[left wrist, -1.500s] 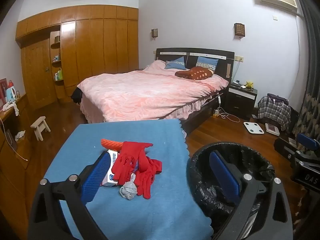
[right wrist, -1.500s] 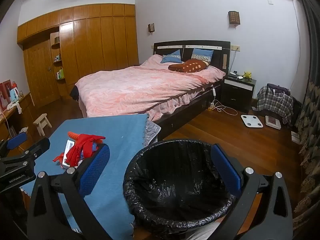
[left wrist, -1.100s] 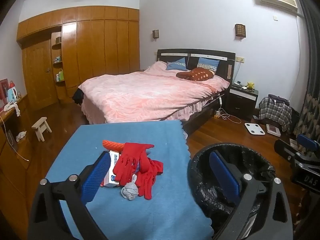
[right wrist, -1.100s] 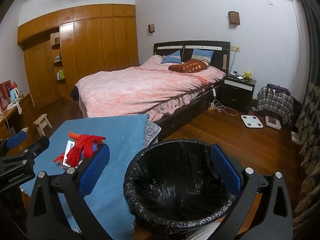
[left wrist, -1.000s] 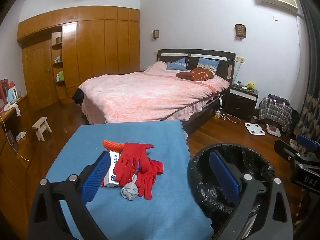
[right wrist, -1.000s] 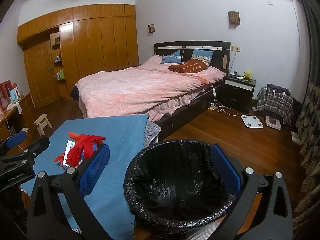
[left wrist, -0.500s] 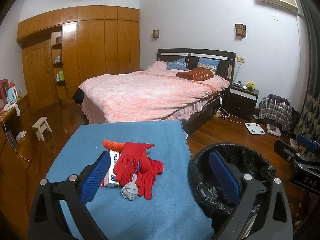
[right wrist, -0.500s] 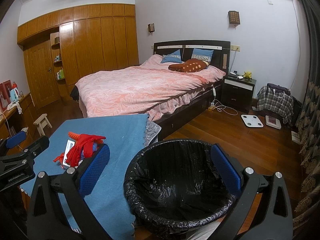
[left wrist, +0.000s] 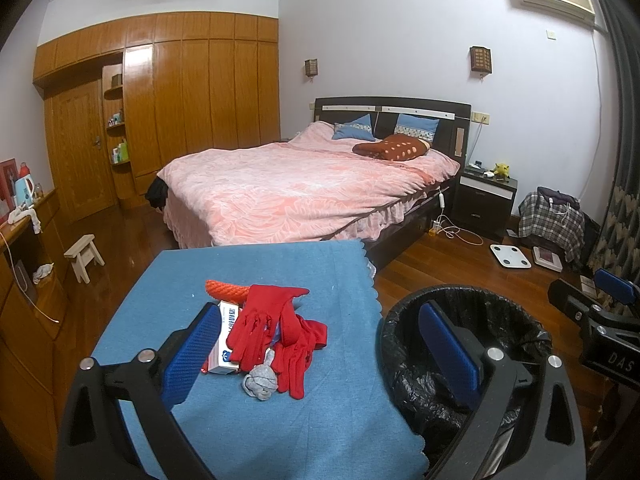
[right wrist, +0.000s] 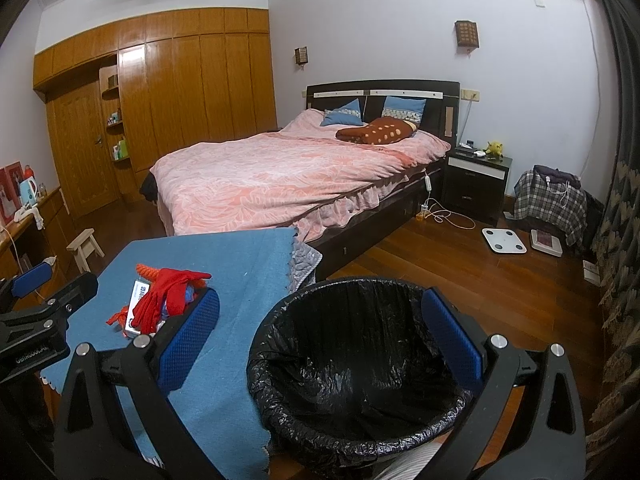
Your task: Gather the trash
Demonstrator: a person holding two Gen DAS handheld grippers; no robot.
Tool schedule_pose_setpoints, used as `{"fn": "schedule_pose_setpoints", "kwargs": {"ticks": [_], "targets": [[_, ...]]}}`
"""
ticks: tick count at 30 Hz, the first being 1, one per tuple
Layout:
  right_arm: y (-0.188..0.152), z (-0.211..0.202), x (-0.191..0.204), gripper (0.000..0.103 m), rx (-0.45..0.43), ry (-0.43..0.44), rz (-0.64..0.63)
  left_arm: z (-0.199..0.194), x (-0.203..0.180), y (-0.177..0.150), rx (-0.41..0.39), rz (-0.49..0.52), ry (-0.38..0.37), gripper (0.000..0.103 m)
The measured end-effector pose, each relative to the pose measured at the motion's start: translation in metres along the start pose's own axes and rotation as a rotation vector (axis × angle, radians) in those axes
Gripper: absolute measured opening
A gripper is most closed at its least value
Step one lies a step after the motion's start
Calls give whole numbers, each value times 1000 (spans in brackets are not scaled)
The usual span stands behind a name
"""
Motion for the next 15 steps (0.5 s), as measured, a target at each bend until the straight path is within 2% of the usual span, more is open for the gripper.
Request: {"fn": "schedule_pose_setpoints", "kwargs": {"ticks": [15], "targets": [[0, 0, 0, 98, 4, 2, 2, -1, 0, 0, 1, 1, 0, 97]]}}
Point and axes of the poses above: each gripper's, at about its wrist camera, not at the fingertips, and z roughly the way its jaws point, x to its left, y to its top, the point moved 6 cm from there along z, roughly the way its jaws point, and after that the axes turned 12 degrees about -z, right-handed, at the moved point
